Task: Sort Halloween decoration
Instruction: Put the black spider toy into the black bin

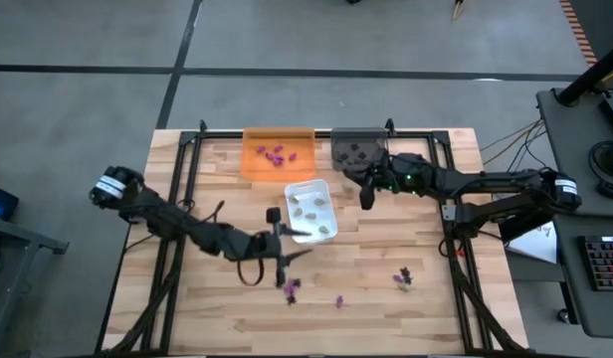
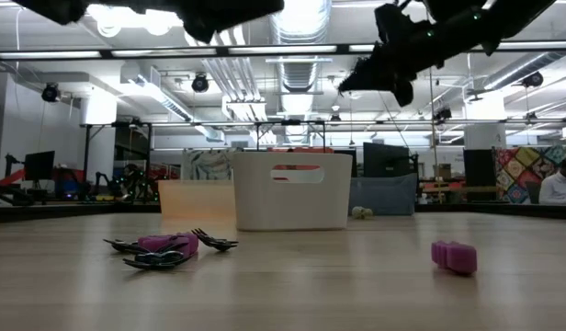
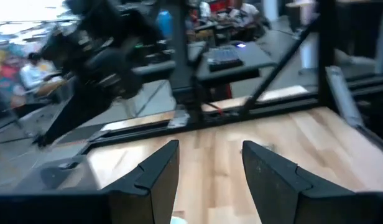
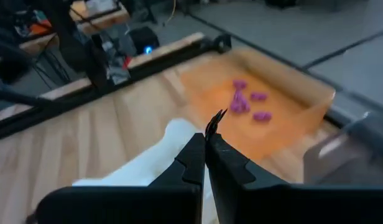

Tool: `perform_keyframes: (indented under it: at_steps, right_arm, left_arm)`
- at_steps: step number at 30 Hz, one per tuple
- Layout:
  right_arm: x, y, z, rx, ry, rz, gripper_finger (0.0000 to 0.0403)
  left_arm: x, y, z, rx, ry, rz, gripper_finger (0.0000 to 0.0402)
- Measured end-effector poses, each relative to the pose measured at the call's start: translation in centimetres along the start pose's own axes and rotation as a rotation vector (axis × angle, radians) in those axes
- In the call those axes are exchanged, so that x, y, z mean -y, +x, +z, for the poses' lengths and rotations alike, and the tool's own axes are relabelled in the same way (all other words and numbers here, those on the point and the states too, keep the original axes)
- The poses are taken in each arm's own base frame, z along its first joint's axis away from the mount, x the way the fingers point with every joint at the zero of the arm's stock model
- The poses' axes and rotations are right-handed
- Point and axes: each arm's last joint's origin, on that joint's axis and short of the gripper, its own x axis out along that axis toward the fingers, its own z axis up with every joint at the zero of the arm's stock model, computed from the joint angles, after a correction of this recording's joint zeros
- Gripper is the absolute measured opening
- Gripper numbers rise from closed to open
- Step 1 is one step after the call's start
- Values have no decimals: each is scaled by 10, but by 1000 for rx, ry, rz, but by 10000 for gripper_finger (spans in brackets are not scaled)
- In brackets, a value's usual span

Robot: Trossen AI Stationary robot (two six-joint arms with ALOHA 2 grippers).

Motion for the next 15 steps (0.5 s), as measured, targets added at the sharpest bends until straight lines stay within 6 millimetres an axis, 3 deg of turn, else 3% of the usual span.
perform_keyframes:
  at_steps: [8, 15]
  right_arm:
    - [17, 9, 22, 78, -33, -149, 9]
    - [57, 27, 13, -46, -8, -450, 9]
  left_arm:
    - [-29, 11, -3, 29, -54, 103, 160]
    - [-35, 15, 3, 35, -61, 164, 160]
